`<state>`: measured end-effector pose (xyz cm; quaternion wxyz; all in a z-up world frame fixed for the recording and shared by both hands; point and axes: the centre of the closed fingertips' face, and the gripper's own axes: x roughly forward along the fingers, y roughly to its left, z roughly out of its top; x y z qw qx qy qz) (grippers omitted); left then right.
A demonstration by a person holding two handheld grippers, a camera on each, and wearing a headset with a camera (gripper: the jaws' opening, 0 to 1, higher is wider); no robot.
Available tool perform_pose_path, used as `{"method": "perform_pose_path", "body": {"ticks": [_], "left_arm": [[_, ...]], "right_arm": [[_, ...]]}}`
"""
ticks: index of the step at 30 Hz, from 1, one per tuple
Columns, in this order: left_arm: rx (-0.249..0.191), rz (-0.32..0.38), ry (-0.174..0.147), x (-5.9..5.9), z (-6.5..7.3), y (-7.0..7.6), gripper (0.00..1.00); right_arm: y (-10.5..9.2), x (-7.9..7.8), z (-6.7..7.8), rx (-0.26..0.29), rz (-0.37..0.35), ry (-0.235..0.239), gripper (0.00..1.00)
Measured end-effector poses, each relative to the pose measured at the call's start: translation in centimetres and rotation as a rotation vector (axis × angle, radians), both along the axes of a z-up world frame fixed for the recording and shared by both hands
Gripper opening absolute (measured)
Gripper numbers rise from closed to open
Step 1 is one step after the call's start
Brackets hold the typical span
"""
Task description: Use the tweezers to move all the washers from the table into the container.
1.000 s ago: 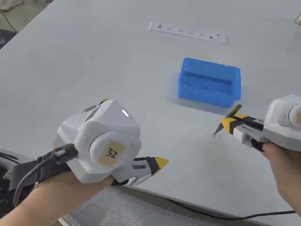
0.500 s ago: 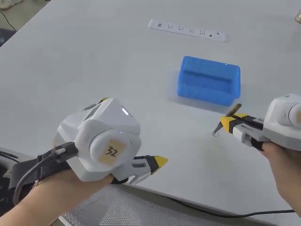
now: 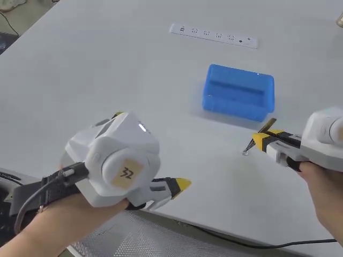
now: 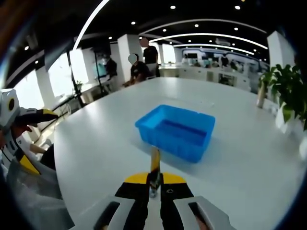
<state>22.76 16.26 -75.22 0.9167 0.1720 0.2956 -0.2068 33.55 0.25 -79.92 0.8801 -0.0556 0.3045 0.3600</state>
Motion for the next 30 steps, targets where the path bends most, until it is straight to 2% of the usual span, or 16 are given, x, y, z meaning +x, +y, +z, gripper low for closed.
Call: {"method": "perform_pose_path", "body": {"ticks": [30], "left_arm": [[0.011, -0.005, 0.001, -0.10, -0.20, -0.01, 0.98]], "right_arm": [[0.39, -0.21, 0.03, 0.002, 0.012, 0.008, 0.04]]}}
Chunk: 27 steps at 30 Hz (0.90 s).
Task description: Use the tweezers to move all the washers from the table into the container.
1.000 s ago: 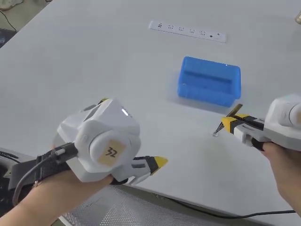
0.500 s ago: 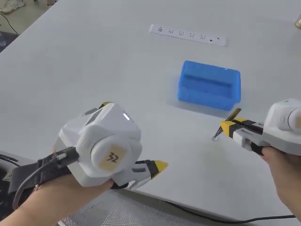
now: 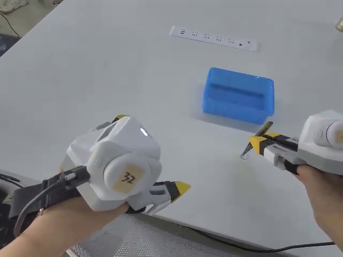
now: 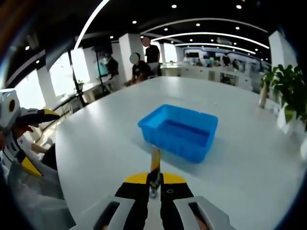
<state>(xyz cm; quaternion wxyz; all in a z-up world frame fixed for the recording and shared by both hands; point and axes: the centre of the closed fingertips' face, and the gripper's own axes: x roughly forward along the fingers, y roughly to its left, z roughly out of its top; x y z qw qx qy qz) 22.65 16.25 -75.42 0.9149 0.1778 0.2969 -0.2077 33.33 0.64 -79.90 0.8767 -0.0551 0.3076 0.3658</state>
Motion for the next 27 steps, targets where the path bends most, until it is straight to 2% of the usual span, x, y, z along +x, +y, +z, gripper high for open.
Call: {"method": "perform_pose_path", "body": {"ticks": [7, 20, 25, 27], "left_arm": [[0.002, 0.002, -0.001, -0.09, -0.03, 0.02, 0.98], [0.000, -0.003, 0.000, -0.05, -0.14, -0.14, 0.98], [-0.003, -0.007, -0.001, -0.03, -0.04, -0.26, 0.99], [-0.002, -0.008, -0.001, -0.02, -0.01, -0.25, 0.99]], "right_arm": [[-0.16, -0.13, -0.23, 0.006, -0.008, 0.009, 0.04], [-0.17, -0.30, -0.25, 0.001, -0.025, -0.032, 0.03], [-0.06, -0.05, -0.06, -0.006, -0.023, -0.010, 0.03], [0.08, 0.11, 0.42, 0.004, -0.023, -0.015, 0.03]]}}
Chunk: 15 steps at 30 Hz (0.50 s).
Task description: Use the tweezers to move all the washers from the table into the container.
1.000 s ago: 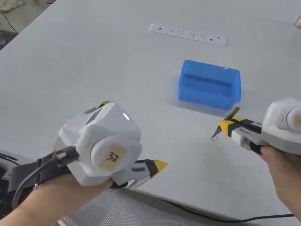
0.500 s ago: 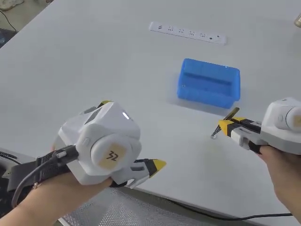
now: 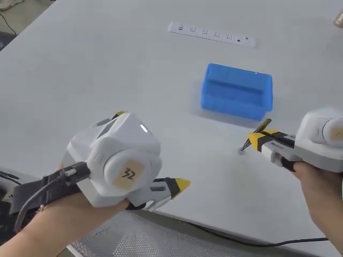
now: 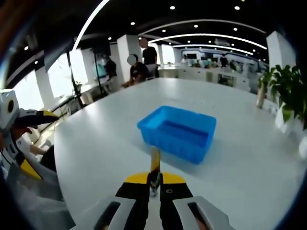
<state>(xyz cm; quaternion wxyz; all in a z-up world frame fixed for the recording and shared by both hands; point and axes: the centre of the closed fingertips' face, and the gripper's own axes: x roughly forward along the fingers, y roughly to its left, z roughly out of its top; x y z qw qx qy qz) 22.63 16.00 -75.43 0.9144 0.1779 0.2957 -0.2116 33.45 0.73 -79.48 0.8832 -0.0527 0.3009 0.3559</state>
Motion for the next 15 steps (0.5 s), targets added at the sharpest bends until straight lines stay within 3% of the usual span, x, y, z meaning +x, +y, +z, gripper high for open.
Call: {"method": "perform_pose_path", "body": {"ticks": [15], "left_arm": [[-0.001, 0.000, 0.003, 0.1, 0.0, 0.1, 0.98]], "right_arm": [[0.4, 2.5, 4.3, 0.082, -0.010, -0.042, 0.03]]}}
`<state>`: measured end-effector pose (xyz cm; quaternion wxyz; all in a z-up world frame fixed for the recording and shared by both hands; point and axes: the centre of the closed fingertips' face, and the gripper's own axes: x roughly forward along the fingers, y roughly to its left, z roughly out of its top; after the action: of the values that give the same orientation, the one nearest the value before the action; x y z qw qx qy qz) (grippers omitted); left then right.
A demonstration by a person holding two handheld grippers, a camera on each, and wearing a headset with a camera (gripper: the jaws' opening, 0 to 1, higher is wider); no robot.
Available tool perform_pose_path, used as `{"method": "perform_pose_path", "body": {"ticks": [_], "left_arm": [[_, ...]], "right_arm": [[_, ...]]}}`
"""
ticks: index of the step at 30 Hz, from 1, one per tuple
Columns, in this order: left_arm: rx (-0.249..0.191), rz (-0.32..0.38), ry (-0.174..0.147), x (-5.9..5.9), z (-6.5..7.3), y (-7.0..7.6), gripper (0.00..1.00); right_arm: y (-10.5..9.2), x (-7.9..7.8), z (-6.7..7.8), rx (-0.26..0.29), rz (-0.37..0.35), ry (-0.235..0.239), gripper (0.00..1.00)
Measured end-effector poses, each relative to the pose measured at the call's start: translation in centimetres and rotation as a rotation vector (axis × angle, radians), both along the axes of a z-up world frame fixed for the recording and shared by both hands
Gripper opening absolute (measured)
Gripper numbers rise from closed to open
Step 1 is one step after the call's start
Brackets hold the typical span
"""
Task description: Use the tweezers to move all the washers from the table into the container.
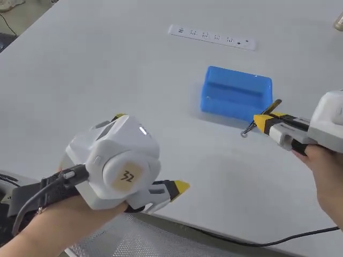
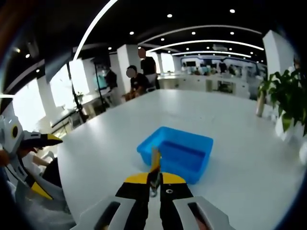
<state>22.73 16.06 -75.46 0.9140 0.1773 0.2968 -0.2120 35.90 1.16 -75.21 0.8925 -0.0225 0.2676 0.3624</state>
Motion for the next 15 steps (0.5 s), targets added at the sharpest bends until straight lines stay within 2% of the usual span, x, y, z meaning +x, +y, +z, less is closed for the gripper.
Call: {"method": "perform_pose_path", "body": {"ticks": [5, 9, 13, 15], "left_arm": [[-0.003, -0.005, -0.007, 0.2, 0.1, -0.3, 0.99], [-0.013, -0.019, -0.002, 0.2, 0.1, -0.6, 0.99], [0.000, -0.032, 0.002, 0.2, 0.0, -0.8, 0.99], [0.005, -0.031, 0.000, 0.2, 0.1, -0.7, 0.99]], "right_arm": [[0.2, 1.3, 1.2, 0.008, -0.008, -0.039, 0.03], [0.3, 3.0, 2.5, 0.018, -0.023, -0.080, 0.03], [0.4, 4.8, 2.9, 0.027, -0.046, -0.105, 0.03], [0.5, 5.7, 2.7, 0.020, -0.053, -0.112, 0.03]]}}
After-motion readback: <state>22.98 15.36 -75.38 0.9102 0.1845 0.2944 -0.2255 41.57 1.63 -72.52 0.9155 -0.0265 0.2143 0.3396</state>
